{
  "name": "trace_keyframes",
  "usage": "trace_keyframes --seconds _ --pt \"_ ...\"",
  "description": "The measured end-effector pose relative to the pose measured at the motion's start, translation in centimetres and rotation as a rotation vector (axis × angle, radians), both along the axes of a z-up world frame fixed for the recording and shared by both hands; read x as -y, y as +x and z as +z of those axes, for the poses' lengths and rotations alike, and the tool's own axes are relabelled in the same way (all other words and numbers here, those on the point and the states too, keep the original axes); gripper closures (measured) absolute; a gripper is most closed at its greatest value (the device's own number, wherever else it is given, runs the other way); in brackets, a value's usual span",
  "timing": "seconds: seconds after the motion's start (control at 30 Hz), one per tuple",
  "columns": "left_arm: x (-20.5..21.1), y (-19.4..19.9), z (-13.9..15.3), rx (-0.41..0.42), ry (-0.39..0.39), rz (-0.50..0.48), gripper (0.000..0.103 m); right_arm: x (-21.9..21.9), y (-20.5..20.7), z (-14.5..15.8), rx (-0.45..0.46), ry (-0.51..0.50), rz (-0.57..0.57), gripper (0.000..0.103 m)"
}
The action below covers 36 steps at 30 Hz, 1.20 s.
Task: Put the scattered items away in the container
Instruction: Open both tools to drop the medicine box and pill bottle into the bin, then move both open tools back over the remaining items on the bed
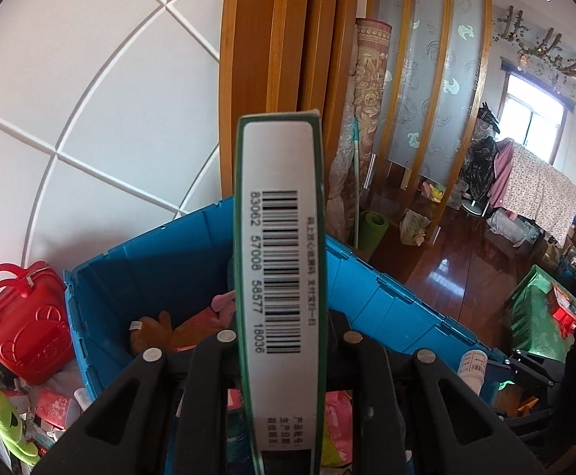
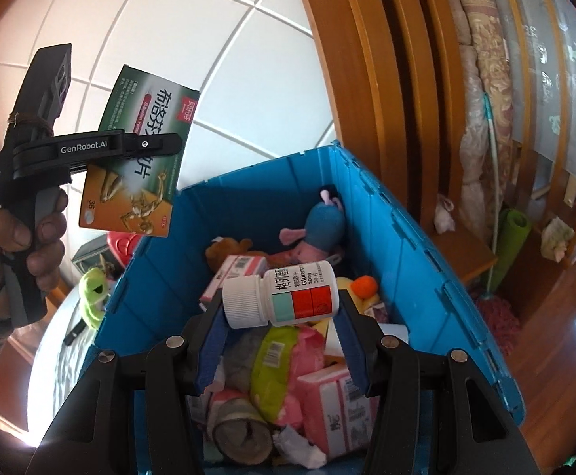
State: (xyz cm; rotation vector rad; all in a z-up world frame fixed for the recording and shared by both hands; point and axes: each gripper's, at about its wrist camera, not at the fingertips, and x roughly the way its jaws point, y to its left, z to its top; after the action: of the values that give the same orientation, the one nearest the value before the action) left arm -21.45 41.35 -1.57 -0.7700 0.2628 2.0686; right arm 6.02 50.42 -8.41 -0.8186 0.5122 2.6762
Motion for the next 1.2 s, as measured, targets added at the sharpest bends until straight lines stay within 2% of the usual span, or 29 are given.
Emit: trace_keyframes --seconds 0.17,0.2,0.23,0.27,0.3,0.43,0.77,1.03,1.2 --pt "-1.2 -0.3 0.4 -0.009 0.01 -0.003 0.084 -0.6 0.3 -0.3 0.007 -0.004 -0.015 0.052" --pt "-1.3 -0.3 0.6 -0.026 0.006 0.004 0.081 -0.6 0.2 -0.4 0.011 -0.003 -0.012 0.051" --pt "-1.5 -0.2 0.7 -0.042 -0.013 0.003 0.059 -0.6 0.1 -0.5 0.018 0.0 -0.01 0.047" --pt "-1.7 -0.2 0.5 -0.052 -0.042 0.011 0.034 -0.5 -0.1 -0.7 0.027 0.003 -0.01 0.023" --pt "-1.4 -0.4 0.4 -0.049 -0.053 0.025 0.0 -0.4 -0.2 -0.7 0.027 0.01 -0.01 0.0" --pt "1.8 -1.9 0.1 0.004 0.009 0.101 0.001 0.2 -1.0 -1.1 0.027 0.003 0.032 0.0" --pt "13.1 -4.1 -3.8 0.076 -0.002 0.319 0.001 2.2 -2.9 -1.1 0.015 -0.009 0.125 0.0" --pt "23.7 -2.7 -7.8 0.164 -0.032 0.479 0.001 7.2 -6.3 -0.5 0.006 0.007 0.25 0.0" --pt "29.1 -1.5 -9.3 0.193 -0.037 0.53 0.001 12.0 -9.1 0.0 0.009 0.024 0.352 0.0"
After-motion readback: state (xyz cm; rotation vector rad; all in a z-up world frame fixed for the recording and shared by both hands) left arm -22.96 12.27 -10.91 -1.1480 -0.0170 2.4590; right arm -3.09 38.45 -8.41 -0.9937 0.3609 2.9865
